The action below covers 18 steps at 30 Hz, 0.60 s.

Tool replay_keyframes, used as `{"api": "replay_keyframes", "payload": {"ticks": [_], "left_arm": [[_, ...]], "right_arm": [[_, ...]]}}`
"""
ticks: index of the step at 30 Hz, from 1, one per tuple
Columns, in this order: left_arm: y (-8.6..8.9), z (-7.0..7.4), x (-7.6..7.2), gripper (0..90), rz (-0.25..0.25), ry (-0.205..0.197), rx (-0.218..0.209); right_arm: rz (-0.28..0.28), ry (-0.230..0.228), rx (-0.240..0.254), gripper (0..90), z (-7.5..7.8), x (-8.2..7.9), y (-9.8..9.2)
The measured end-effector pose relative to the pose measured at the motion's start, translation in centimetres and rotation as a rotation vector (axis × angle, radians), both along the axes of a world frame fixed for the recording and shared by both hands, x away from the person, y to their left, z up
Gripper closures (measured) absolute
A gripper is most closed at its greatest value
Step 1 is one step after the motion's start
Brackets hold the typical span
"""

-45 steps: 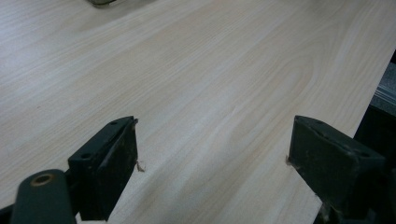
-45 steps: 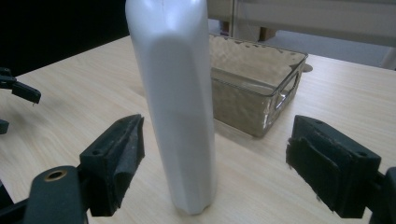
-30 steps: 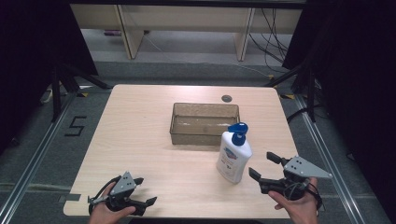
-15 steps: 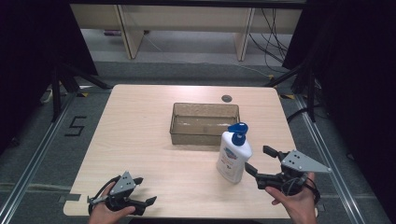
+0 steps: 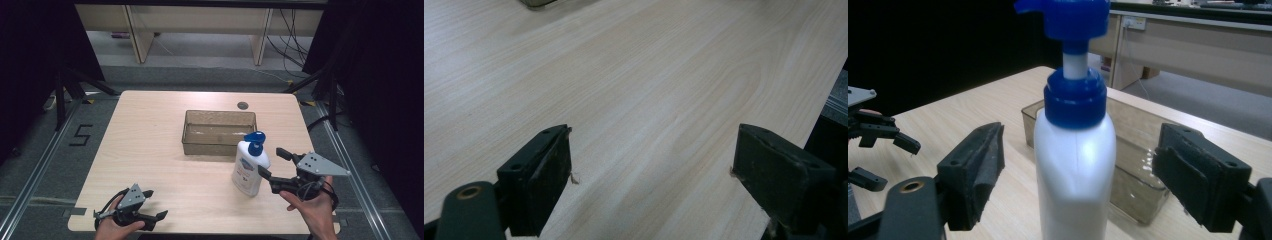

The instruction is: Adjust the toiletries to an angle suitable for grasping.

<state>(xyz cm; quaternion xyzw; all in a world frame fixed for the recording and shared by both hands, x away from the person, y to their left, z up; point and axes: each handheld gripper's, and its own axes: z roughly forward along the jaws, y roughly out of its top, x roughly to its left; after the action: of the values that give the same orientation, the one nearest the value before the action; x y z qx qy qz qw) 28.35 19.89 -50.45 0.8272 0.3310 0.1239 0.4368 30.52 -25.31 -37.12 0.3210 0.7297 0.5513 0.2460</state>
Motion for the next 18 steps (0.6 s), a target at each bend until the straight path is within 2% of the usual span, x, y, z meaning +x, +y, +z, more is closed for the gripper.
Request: {"api": "replay_keyframes", "payload": {"ticks": [1,2,3,5,6,7,10,11,13,14,15,16,17,18], "left_arm": [[0.0,0.0,0.0,15.3,0.0,0.0,0.0],[0.0,0.0,0.0,15.3,0.0,0.0,0.0],[0.0,0.0,0.0,15.3,0.0,0.0,0.0],[0.0,0.0,0.0,15.3,-0.001,0.0,0.001],[0.0,0.0,0.0,15.3,-0.002,0.0,0.001],[0.0,0.0,0.0,15.3,-0.002,0.0,0.001],[0.1,0.2,-0.1,15.3,0.0,0.011,0.015],[0.1,0.2,-0.1,15.3,-0.001,0.01,0.017],[-0.2,0.1,-0.2,15.3,0.008,0.014,-0.024],[-0.2,0.1,-0.2,15.3,0.006,0.013,-0.022],[-0.2,0.1,-0.2,15.3,0.008,0.013,-0.021],[-0.1,0.1,-0.2,15.3,0.007,0.013,-0.023],[-0.1,0.1,-0.2,15.3,0.007,0.012,-0.023],[-0.2,0.1,-0.2,15.3,0.006,0.008,-0.029]], "right_arm": [[0.006,0.015,0.001,21.3,0.2,0.1,0.1],[0.01,0.0,0.002,21.8,0.2,0.3,0.2],[0.015,0.014,0.011,22.5,0.2,0.4,0.3],[0.006,0.002,0.002,22.9,0.3,0.7,0.3],[0.016,0.028,0.018,22.9,0.3,0.7,0.4],[0.003,0.024,0.012,23.3,0.3,0.7,0.5],[0.011,0.044,0.017,23.7,0.3,0.8,0.7],[0.013,0.02,0.014,24.0,0.2,1.0,0.8],[0.018,0.013,0.004,24.2,0.2,1.2,0.9],[0.014,0.004,-0.003,24.3,0.3,1.3,1.0],[0.024,0.019,0.013,24.5,0.3,1.4,1.1],[0.012,0.002,-0.005,24.5,0.4,1.5,1.1],[0.012,0.01,0.0,24.7,0.4,1.4,1.2],[0.011,-0.002,-0.001,25.0,0.5,1.5,1.2]]}}
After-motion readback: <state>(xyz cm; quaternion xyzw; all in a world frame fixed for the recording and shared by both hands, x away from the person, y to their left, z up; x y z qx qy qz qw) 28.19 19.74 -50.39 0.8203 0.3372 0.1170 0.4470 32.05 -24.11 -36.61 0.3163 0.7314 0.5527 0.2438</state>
